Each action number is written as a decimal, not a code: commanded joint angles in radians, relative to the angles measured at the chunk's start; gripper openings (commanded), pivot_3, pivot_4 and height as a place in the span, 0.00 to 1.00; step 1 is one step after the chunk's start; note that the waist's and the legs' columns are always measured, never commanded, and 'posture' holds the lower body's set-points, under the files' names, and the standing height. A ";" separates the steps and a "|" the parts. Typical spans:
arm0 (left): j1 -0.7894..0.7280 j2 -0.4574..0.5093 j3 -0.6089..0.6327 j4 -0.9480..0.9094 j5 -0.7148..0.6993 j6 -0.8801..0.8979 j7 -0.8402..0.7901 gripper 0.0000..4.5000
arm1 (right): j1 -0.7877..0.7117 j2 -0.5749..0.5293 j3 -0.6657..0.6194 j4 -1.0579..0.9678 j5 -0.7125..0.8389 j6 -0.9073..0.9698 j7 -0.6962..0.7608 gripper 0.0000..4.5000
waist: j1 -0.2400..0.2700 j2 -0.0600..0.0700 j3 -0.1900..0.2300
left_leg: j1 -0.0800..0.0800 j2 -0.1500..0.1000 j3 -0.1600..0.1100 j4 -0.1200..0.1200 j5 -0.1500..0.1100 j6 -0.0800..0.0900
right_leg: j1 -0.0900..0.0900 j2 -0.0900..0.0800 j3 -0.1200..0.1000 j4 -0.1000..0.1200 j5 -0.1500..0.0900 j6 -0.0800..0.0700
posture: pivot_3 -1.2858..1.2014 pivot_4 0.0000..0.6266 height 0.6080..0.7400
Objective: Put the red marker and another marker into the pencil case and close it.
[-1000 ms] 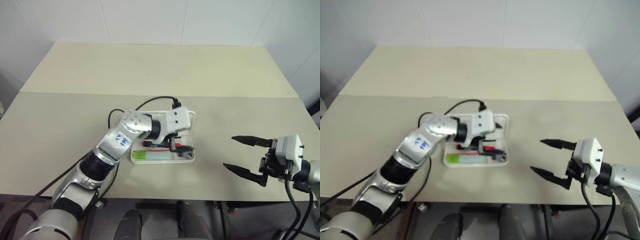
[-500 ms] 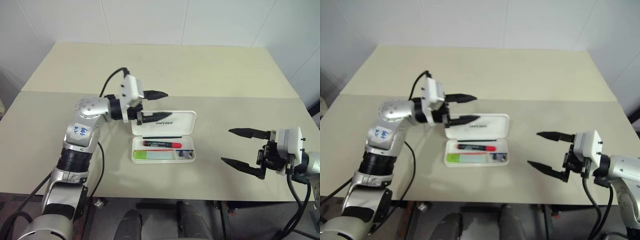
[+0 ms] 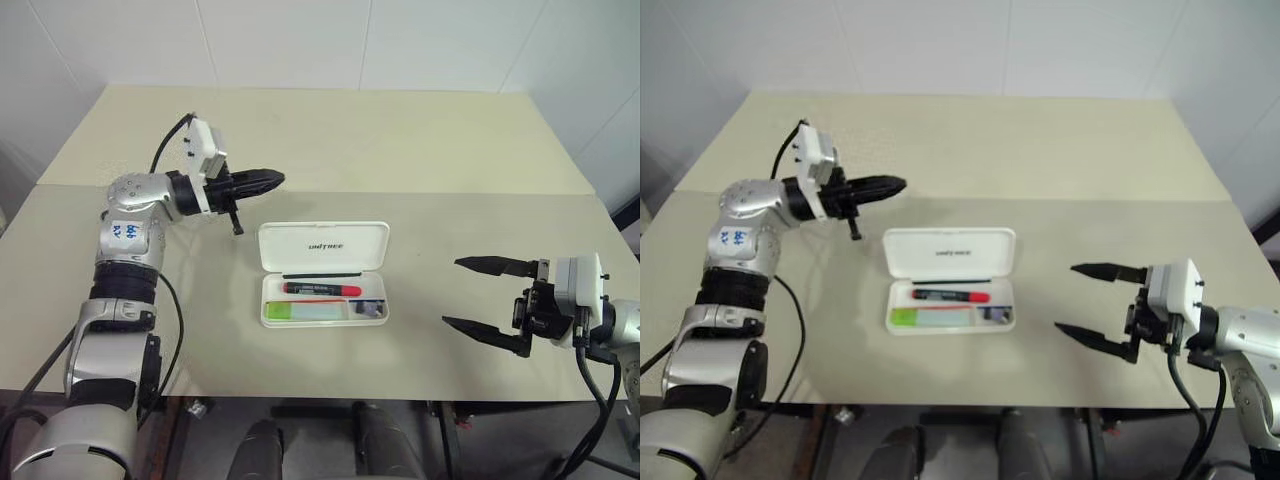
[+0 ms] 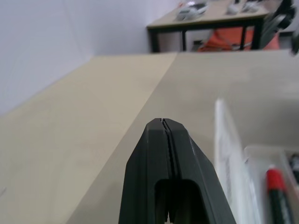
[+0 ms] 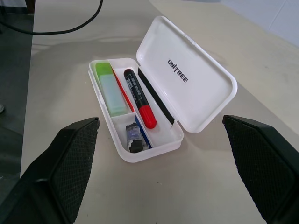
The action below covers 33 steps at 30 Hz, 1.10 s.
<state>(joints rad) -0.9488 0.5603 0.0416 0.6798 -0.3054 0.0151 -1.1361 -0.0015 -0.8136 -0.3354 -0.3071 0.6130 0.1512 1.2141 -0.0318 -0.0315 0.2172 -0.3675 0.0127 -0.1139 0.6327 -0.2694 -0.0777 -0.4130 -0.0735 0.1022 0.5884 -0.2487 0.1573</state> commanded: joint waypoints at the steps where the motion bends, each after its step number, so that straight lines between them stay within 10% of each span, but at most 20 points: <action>1: -0.046 0.032 0.022 0.116 0.035 -0.085 -0.019 0.01 | -0.026 -0.015 -0.011 0.008 0.005 -0.022 0.019 1.00 | 0.003 0.000 0.000 | 0.000 0.000 0.000 0.000 0.000 0.000 | 0.000 0.000 0.000 0.000 0.001 0.001 | 0.52 0.24 1.00; 19: -0.131 -0.012 -0.023 0.372 0.107 -0.213 -0.356 0.01 | -0.281 -0.028 0.015 0.263 0.137 0.038 0.283 1.00 | 0.003 0.000 0.000 | -0.001 0.000 0.000 -0.001 0.000 0.000 | 0.000 0.000 0.000 -0.001 0.002 0.004 | 0.52 0.24 1.00; 33: -0.020 0.030 -0.249 0.030 -0.078 -0.093 -0.478 0.01 | -0.352 -0.015 0.044 0.304 0.118 0.043 0.298 1.00 | -0.002 0.001 0.000 | -0.001 0.000 0.000 -0.002 0.000 0.000 | -0.002 0.000 0.000 0.002 0.002 0.004 | 0.52 0.24 1.00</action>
<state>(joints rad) -0.9858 0.5601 -0.1614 0.7903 -0.3243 -0.0939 -1.5024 -0.3514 -0.8212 -0.2774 0.0344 0.7097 0.1958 1.4910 -0.0335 -0.0306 0.2176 -0.3691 0.0128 -0.1141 0.6305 -0.2700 -0.0774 -0.4148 -0.0739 0.1022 0.5903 -0.2465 0.1613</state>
